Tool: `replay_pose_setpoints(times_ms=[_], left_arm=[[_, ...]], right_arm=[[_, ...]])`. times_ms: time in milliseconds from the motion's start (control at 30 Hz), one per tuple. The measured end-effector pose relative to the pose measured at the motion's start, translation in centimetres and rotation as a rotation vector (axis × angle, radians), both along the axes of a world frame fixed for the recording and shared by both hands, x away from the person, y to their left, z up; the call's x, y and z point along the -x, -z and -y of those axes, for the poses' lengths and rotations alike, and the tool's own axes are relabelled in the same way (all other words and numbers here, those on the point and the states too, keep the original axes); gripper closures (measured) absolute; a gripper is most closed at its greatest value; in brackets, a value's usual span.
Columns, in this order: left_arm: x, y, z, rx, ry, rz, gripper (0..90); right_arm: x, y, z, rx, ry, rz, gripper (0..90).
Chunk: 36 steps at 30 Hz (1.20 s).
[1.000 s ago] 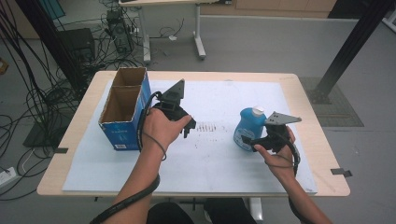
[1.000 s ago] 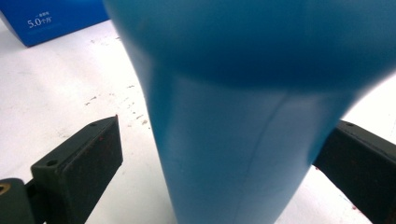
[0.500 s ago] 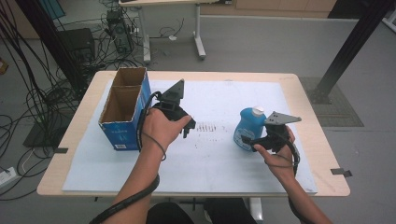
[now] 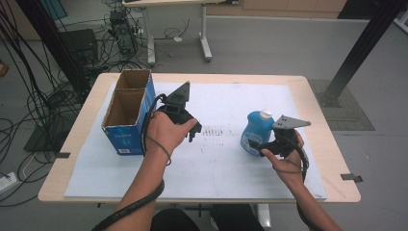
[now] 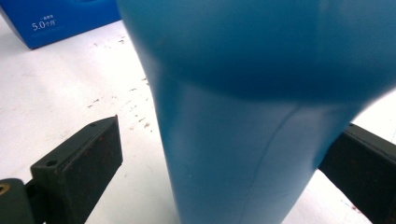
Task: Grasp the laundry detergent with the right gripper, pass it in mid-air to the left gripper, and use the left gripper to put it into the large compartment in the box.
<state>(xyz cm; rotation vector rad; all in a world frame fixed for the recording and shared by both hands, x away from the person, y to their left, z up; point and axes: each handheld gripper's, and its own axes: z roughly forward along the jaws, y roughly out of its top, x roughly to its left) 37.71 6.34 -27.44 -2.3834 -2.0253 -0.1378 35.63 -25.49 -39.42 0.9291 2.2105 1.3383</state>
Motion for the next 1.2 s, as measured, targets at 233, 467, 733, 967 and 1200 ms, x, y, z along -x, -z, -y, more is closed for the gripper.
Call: replay_pose_setpoints(times_ms=[233, 467, 733, 967, 1200], left_arm=[[0.01, -0.04, 0.01, -0.001, 0.001, 0.002, 5.0], [0.04, 0.18, 0.03, 0.002, -0.003, 0.001, 5.0], [0.03, 0.35, 0.0, 0.002, 0.0, -0.004, 5.0], [0.06, 0.37, -0.04, 0.002, 0.0, -0.006, 5.0], [0.09, 0.6, -0.02, 0.003, 0.004, -0.01, 5.0]], right_arm=[[0.0, 0.07, 0.07, 0.0, -0.001, -0.001, 1.3], [-0.05, 0.07, 0.06, -0.002, 0.003, 0.001, 1.3], [-0.07, 0.2, 0.01, -0.014, 0.004, -0.001, 1.7], [0.0, 0.41, 0.01, -0.011, 0.005, 0.0, 12.0], [-0.15, 0.66, 0.08, -0.013, 0.009, -0.007, 19.5]])
